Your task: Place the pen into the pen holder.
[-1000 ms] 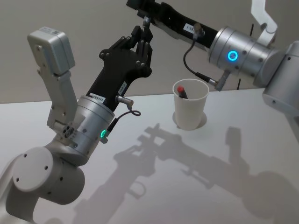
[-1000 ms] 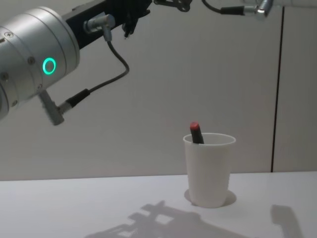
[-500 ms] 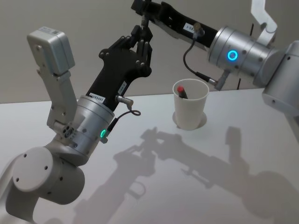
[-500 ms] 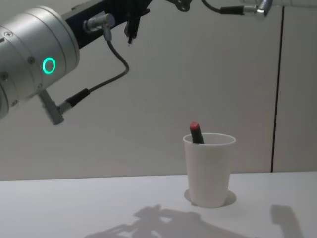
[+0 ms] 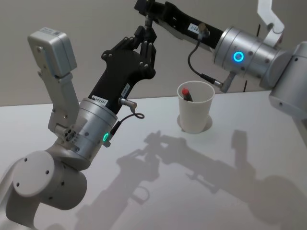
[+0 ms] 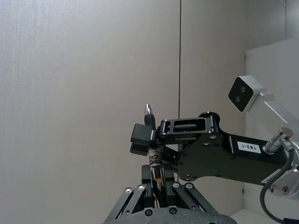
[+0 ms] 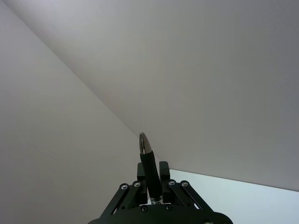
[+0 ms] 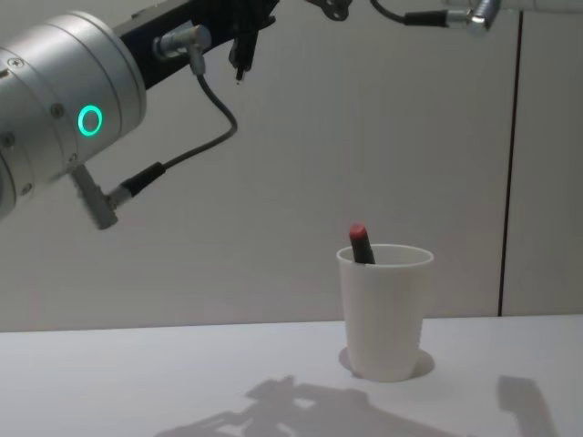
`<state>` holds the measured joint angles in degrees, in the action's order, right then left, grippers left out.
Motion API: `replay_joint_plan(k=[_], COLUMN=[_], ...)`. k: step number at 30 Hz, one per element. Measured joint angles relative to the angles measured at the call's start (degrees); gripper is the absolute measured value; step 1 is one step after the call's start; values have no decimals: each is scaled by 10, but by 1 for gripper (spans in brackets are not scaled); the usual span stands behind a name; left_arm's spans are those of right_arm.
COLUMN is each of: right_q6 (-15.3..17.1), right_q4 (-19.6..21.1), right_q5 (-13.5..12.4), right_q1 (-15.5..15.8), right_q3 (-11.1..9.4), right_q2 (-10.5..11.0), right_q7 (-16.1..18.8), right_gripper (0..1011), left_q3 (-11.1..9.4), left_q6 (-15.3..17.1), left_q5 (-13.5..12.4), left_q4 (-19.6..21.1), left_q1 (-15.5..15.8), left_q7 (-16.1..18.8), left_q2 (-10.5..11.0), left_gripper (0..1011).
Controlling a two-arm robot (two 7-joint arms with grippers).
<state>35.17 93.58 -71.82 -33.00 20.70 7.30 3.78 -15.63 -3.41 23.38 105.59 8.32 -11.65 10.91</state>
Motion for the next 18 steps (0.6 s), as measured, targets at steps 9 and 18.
replay_joint_plan(k=[9, 18], right_q6=[1, 1], right_q4=[0, 0], right_q5=[0, 0], right_q1=[0, 0], right_q3=[0, 0], right_q2=[0, 0], right_q7=[1, 1], right_gripper=[145, 145], left_q3=[0, 0], left_q6=[1, 1], left_q5=[0, 0], left_q4=[0, 0], left_q1=[0, 0], left_q7=[0, 0], left_q2=[0, 0], left_gripper=[201, 450])
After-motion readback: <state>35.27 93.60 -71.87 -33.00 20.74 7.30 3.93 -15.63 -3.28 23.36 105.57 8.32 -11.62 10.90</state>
